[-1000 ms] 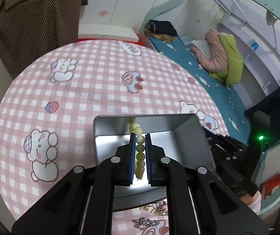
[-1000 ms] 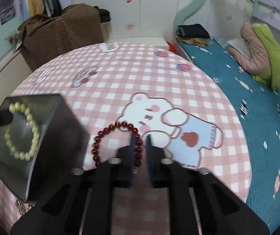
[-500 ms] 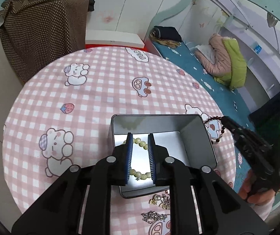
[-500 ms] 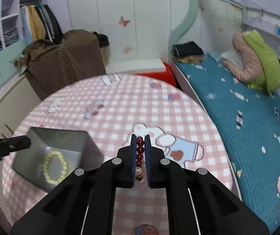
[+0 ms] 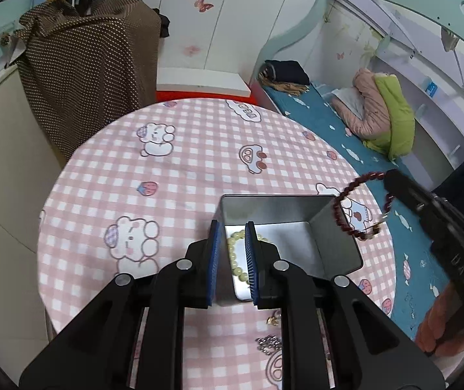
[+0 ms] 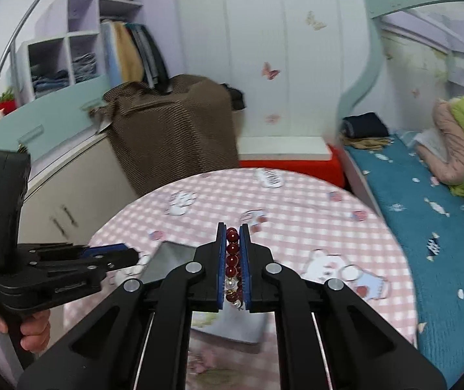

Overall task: Organize jewelry
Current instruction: 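Open the left tool to drop the cream bracelet while the right lowers the red bracelet into the tin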

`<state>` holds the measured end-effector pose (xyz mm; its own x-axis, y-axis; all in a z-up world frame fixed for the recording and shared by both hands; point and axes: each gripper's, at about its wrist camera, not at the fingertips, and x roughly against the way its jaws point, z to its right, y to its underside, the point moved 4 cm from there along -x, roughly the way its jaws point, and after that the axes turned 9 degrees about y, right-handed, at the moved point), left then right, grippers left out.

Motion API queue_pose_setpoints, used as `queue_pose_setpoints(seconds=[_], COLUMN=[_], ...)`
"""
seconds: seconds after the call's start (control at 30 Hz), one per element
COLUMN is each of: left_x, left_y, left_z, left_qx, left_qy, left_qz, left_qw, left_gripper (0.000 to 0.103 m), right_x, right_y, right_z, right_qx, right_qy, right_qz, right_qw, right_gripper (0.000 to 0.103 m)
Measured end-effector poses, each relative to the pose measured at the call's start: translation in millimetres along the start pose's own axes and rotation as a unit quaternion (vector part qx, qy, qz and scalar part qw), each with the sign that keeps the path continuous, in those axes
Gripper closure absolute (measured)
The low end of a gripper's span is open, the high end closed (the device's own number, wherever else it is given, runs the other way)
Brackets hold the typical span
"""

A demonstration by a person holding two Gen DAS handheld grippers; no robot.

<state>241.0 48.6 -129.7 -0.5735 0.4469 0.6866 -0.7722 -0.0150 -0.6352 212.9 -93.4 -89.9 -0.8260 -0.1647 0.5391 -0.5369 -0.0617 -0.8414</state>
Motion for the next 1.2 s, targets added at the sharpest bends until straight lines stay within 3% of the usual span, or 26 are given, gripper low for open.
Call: queue_pose_setpoints(seconds=[0.2,0.43,0.57,0.63,0.67,0.77,1.2], left_x=[11.0,11.2,8.9,8.4,8.6,10.4,33.2], left_y=[5.8,15.0,22.0,24.9,26.0,28.3,37.1], left_z=[-12.7,-30.4,-38.1,-40.2,-40.4,-37.1,-6.6], left_qx=[0.003,0.011,0.018,0.02,0.019,0.016,-0.002], left_qy=[-0.013,-0.027,-0.029,-0.033,-0.035,-0.034,-0.033], left_qz=[0.006,0.0,-0.007,-0.009,-0.01,-0.01,0.006], left_qw=[0.9999,0.9996,0.9994,0.9992,0.9992,0.9993,0.9994], left_gripper=[0.086,0.072,0.065,0.061,0.06,0.055,0.049], right_x=[-26.3,-54.3,-68.4,-70.6,-69.2,-57.7,-8.8], right_y=[9.9,25.0,34.9,35.9,35.4,31.1,24.3], right_z=[-34.3,-53.7,-55.3,-49.6,-46.7,-38.0,-16.5], right_qx=[0.011,0.006,0.006,0.001,-0.002,-0.002,-0.003], right_qy=[-0.044,-0.068,-0.054,-0.02,-0.016,0.008,0.032], right_qz=[-0.044,-0.1,-0.131,-0.14,-0.138,-0.116,-0.066], right_qw=[0.998,0.993,0.99,0.99,0.99,0.993,0.997], right_gripper=[0.096,0.096,0.095,0.082,0.071,0.055,0.052])
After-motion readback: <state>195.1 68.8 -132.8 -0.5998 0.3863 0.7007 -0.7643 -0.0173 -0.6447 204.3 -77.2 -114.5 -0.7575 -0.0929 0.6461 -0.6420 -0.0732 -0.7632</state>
